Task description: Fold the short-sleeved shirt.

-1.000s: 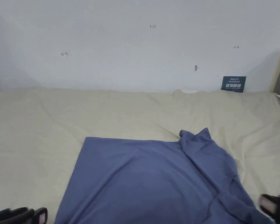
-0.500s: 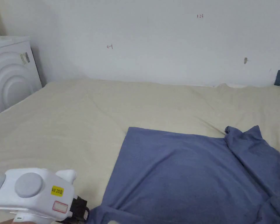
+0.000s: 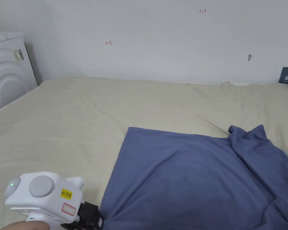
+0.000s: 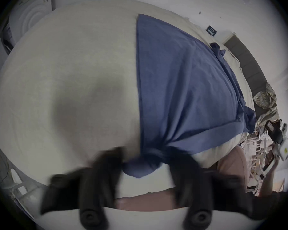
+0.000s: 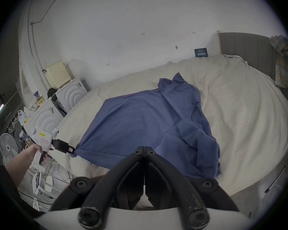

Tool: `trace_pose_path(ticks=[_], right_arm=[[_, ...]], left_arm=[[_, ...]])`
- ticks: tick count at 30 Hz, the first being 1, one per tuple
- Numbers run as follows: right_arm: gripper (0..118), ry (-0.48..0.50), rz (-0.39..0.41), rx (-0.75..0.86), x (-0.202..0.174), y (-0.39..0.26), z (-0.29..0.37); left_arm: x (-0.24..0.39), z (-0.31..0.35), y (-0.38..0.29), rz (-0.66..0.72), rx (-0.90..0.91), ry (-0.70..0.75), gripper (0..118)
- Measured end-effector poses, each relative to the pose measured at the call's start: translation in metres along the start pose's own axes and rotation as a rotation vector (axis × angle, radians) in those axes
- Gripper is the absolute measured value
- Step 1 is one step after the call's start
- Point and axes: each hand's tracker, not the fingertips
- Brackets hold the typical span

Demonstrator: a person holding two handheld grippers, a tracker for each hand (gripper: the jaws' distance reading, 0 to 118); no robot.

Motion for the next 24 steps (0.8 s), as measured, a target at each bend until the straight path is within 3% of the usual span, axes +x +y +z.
trace_pose_path(ticks=[1,2,8,12,13,15,16,20,24], right_arm=[[0,0.000,-0.012,-0.001,0.006,0.000,-0.001],[0,-0.004,-0.020,0.001,0.010,0.000,-0.002],[0,-0.012,-0.025,-0.002,0.026,0.006,0.003],[4,-0.100,-0.002,-0.078,0.059,0.016,0.002],[28,-0.114,-0.007,-0.094,0.070,0.015,0.000],[89,-0.151,-0.027,-0.154,0.093,0.010,-0.008],[104,-0.182,-0.032,-0.215,0.101,0.007,-0.013],[103,-0.241,0.018,-0.316,0.114,-0.017,-0.032],[103,-0.224,0.137,-0.342,0.104,-0.028,-0.047]], left_arm=[[0.003,-0.002,-0.002,-0.004,0.001,-0.012,19],[0.003,-0.002,-0.004,-0.014,0.026,-0.054,12],[0.009,0.012,-0.010,-0.004,0.135,-0.055,7],[0.032,0.024,-0.025,-0.062,0.173,-0.025,7],[0.038,0.027,-0.029,-0.084,0.191,-0.009,7],[0.041,0.031,-0.030,-0.126,0.225,0.012,7],[0.045,0.033,-0.032,-0.137,0.239,0.023,7],[0.051,0.034,-0.038,-0.125,0.250,0.015,7],[0.050,0.029,-0.037,-0.114,0.239,0.005,7]])
